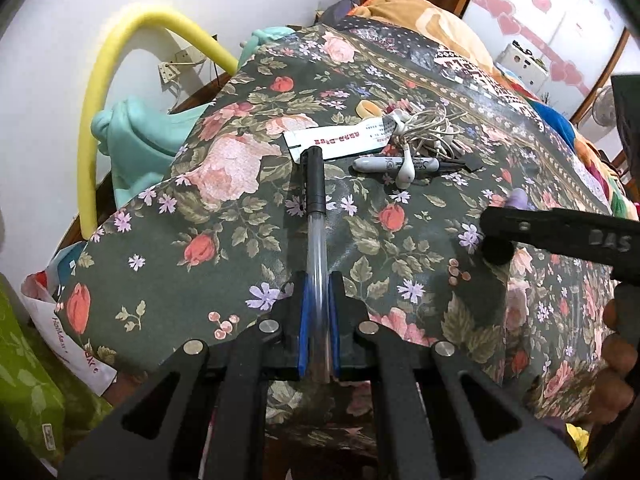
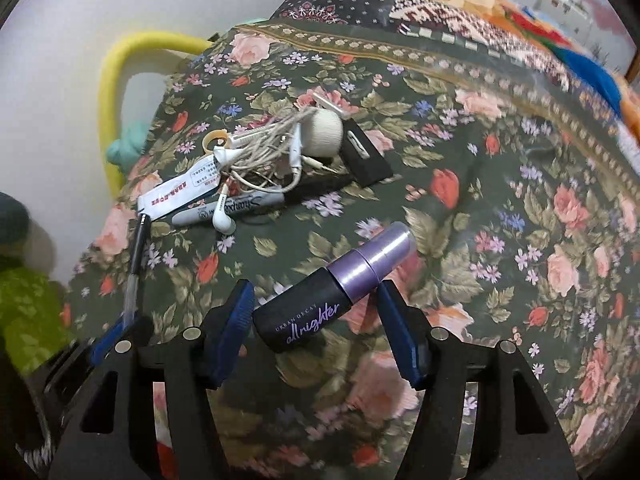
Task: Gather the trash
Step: 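Grasp the clear pen with the left tool while the right tool grasps the purple bottle, then carry the pen and purple bottle with both tools over the white bin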
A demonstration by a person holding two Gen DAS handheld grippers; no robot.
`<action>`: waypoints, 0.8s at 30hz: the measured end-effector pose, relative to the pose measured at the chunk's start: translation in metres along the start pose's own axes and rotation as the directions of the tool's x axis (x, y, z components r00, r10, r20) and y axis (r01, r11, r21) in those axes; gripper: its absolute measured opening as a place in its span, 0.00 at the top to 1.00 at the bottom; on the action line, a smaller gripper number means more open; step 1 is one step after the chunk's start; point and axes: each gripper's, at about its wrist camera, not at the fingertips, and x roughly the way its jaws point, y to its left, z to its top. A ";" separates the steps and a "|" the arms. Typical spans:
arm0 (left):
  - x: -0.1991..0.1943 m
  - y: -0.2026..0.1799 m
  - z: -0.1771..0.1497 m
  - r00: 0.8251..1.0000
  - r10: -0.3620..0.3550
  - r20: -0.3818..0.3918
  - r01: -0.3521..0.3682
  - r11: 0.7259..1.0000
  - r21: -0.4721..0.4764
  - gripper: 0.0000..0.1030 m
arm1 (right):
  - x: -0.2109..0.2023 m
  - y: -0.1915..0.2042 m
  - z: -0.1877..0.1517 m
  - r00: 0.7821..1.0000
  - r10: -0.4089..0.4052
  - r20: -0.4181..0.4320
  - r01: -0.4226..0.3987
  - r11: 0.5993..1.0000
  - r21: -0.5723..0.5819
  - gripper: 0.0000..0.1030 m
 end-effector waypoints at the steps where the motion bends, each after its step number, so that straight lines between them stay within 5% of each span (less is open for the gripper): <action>1: 0.001 0.000 0.001 1.000 -0.004 -0.001 0.004 1.000 -0.001 0.92 | 0.003 -0.004 0.003 0.999 0.036 -0.018 -0.036 0.999 0.008 0.42; 13: 0.012 -0.005 0.012 1.000 -0.002 0.001 0.002 1.000 0.001 0.90 | 0.018 -0.041 0.010 0.985 0.168 -0.038 -0.155 0.962 0.226 0.42; 24: 0.016 -0.005 0.015 1.000 -0.002 0.003 0.002 1.000 -0.007 0.90 | 0.021 -0.002 0.023 0.999 -0.053 0.007 0.053 0.999 -0.008 0.42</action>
